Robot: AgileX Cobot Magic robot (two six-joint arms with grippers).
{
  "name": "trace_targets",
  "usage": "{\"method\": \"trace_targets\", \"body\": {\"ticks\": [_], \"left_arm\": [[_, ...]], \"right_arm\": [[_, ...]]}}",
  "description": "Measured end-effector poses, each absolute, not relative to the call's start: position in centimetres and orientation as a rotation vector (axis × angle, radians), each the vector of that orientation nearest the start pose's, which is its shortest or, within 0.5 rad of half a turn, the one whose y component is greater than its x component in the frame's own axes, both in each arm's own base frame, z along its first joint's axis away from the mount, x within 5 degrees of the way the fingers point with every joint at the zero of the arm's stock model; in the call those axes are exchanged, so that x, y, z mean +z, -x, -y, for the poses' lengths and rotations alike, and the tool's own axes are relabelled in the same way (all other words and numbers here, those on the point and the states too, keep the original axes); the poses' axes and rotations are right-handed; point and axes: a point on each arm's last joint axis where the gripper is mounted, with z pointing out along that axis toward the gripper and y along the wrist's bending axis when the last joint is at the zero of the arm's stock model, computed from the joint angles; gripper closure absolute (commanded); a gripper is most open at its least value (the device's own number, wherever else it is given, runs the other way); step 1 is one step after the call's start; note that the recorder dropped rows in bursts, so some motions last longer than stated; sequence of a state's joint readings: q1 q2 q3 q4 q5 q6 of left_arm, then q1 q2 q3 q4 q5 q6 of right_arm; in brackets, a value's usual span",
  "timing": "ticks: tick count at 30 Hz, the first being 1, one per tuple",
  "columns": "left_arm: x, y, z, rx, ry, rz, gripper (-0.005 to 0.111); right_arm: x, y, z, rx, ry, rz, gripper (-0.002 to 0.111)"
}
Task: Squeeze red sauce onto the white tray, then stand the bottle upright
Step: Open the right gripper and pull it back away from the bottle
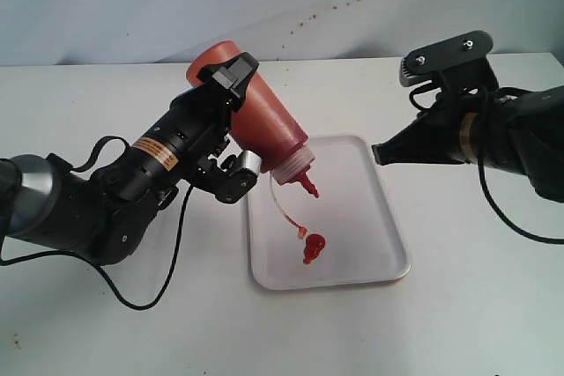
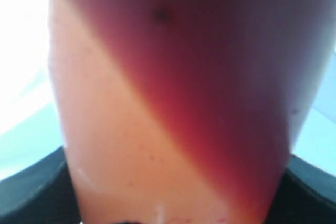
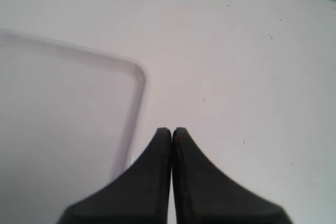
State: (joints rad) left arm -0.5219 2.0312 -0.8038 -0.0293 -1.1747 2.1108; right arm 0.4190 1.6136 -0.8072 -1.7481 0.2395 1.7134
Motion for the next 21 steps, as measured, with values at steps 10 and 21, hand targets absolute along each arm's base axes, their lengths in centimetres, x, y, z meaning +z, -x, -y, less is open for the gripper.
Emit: {"method": "trace_targets", "body": {"ticks": [10,21], "left_arm": [[14.3,-32.7,18.5,1.250,-1.618,-0.455,0.107],[14.3,-32.7,18.5,1.250,-1.618,-0.455,0.107]], "right_arm": [[21.6,-29.0,-11.2,0.043,0.370,-2.164,0.108],[24.9,-26.6,-13.0,0.257,0.709,-2.018,0.108]]}}
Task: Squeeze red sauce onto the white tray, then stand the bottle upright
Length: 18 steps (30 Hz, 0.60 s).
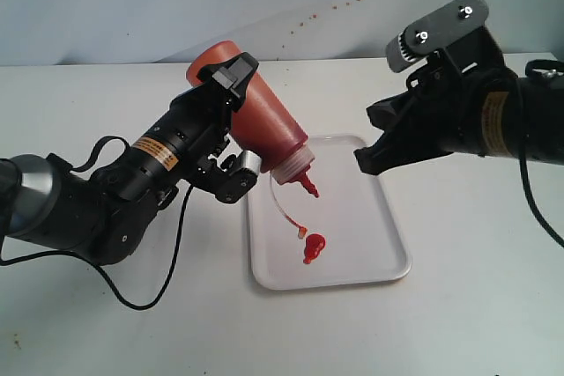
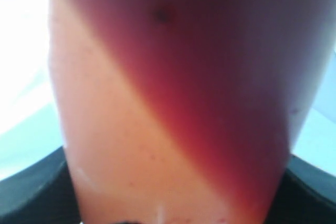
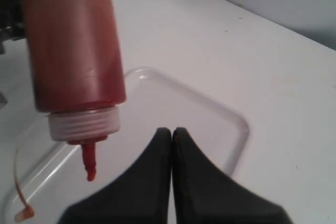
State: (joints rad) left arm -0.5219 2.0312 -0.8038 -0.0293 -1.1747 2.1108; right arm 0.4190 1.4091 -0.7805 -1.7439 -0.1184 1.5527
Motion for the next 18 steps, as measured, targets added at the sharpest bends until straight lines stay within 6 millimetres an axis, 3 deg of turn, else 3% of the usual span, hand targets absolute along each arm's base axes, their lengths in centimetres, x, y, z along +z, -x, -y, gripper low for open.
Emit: {"method": "trace_targets", "body": {"ticks": [3,6,8,13,14,18], "left_arm": [[14.3,-32.7,18.5,1.250,-1.618,-0.455,0.107],[14.3,-32.7,18.5,1.250,-1.618,-0.455,0.107],[14.3,-32.7,18.5,1.250,-1.618,-0.455,0.107],[14.3,-32.7,18.5,1.246,-1.615,-0.459,0.107],[14.3,-32.7,18.5,1.245,-1.615,-0.460,0.107],[14.3,-32.7,18.5,1.244,-1.614,-0.461,0.107]], "right_arm": [[25.0,-26.4,-13.1,0.254,0.758,-2.001,0.108],[25.1,-26.5,-13.2,0.253,0.767,-1.991,0.095],[25.3,-26.7,-13.4,0.268,0.772,-1.984,0.074],[24.9,-28.0,-14.5,0.398,0.679,-2.028,0.007],[24.7,-28.4,-14.8,0.423,0.670,-2.038,0.003],[23.8,-29.6,-16.0,0.503,0.711,-2.050,0.003]]}}
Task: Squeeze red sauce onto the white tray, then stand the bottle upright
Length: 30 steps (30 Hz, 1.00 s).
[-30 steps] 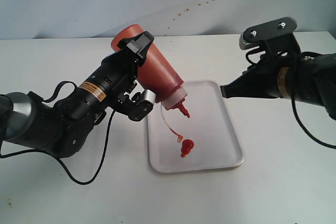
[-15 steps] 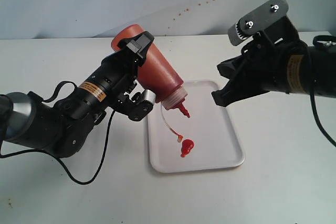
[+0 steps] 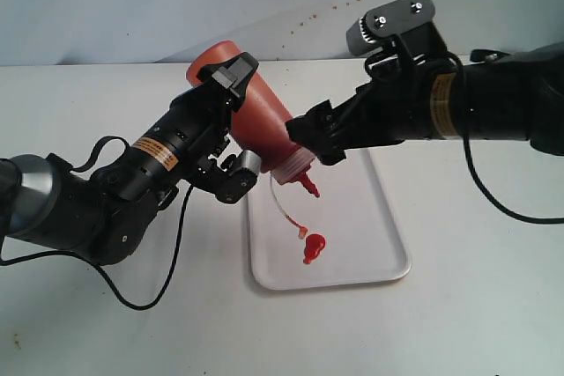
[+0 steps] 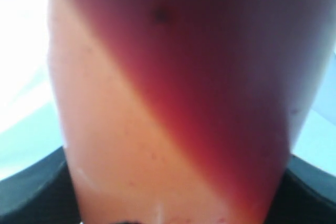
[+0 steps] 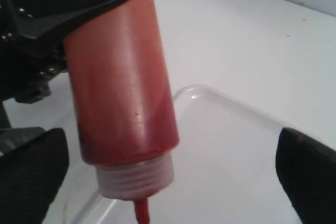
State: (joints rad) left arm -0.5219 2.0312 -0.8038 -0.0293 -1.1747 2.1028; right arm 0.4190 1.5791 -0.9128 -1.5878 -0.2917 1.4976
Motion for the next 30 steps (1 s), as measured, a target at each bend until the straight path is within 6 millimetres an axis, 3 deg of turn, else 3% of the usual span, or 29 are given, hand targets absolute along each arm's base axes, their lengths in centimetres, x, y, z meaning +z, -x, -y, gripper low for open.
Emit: {"method": "trace_targets", "body": {"ticks": [7,15,26,30], "left_arm": [[14.3,-32.7,18.5,1.242,-1.613,-0.462,0.107],[14.3,-32.7,18.5,1.242,-1.613,-0.462,0.107],[14.3,-32.7,18.5,1.244,-1.614,-0.471,0.107],[14.3,-32.7,18.5,1.243,-1.616,-0.472,0.107]], "right_arm": [[23.3,-31.0,-17.9,0.632,0.803,-2.021,0.006],[20.2,-32.3,-18.5,0.635,0.816,-2.099,0.020],[19.5,-32.5,-18.5,0.641,0.807,-2.113,0.066],[19.5,-32.5,-18.6,0.639,0.810,-2.110,0.094]]}}
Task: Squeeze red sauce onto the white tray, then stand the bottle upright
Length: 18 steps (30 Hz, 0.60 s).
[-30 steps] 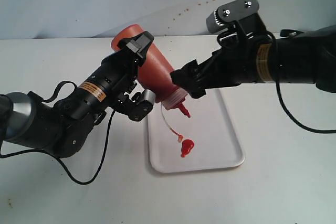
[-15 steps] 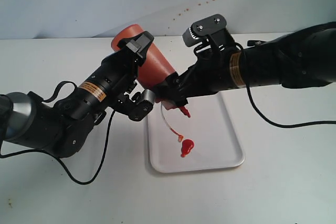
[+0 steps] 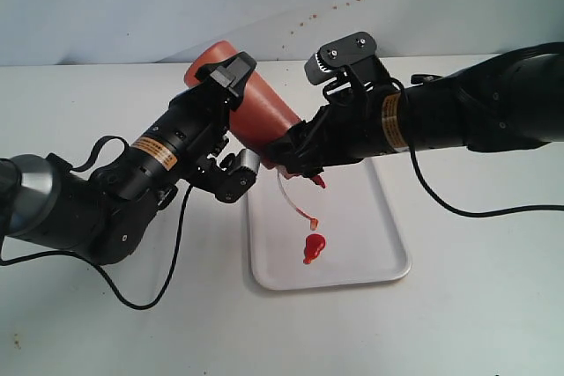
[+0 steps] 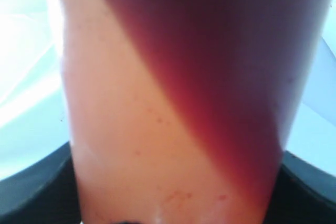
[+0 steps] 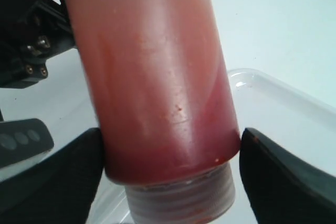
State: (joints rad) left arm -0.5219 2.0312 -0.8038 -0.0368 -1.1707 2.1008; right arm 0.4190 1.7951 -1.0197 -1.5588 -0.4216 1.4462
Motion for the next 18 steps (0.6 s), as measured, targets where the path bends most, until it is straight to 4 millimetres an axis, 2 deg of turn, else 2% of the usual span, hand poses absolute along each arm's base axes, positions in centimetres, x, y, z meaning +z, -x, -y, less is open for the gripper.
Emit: {"method": "trace_targets", "body": {"ticks": [2,8,10,12,13,16,18], "left_arm": [[14.28,-32.72,18.46,1.243,-1.616,-0.472,0.107],[14.30,-32.72,18.46,1.244,-1.614,-0.471,0.107],[14.30,-32.72,18.46,1.244,-1.614,-0.471,0.107],[14.30,-32.72,18.46,1.244,-1.614,-0.471,0.107],[14.30,-32.72,18.46,1.244,-1.614,-0.471,0.107],[14.30,-32.72,18.46,1.244,-1.614,-0.471,0.107],[14.30,-32.72,18.46,1.244,-1.614,-0.471,0.107]], "right_arm": [[19.51,-32.53,-18.55,0.637,0.815,-2.106,0.108],[19.51,-32.47,-18.65,0.643,0.838,-2.092,0.108],[19.53,-32.44,-18.69,0.651,0.839,-2.091,0.103],[19.44,-32.45,-18.70,0.651,0.839,-2.093,0.089],[19.45,-32.44,-18.71,0.653,0.839,-2.092,0.078],[19.45,-32.43,-18.72,0.656,0.841,-2.091,0.036],[19.48,-32.37,-18.78,0.665,0.847,-2.087,0.016]]}}
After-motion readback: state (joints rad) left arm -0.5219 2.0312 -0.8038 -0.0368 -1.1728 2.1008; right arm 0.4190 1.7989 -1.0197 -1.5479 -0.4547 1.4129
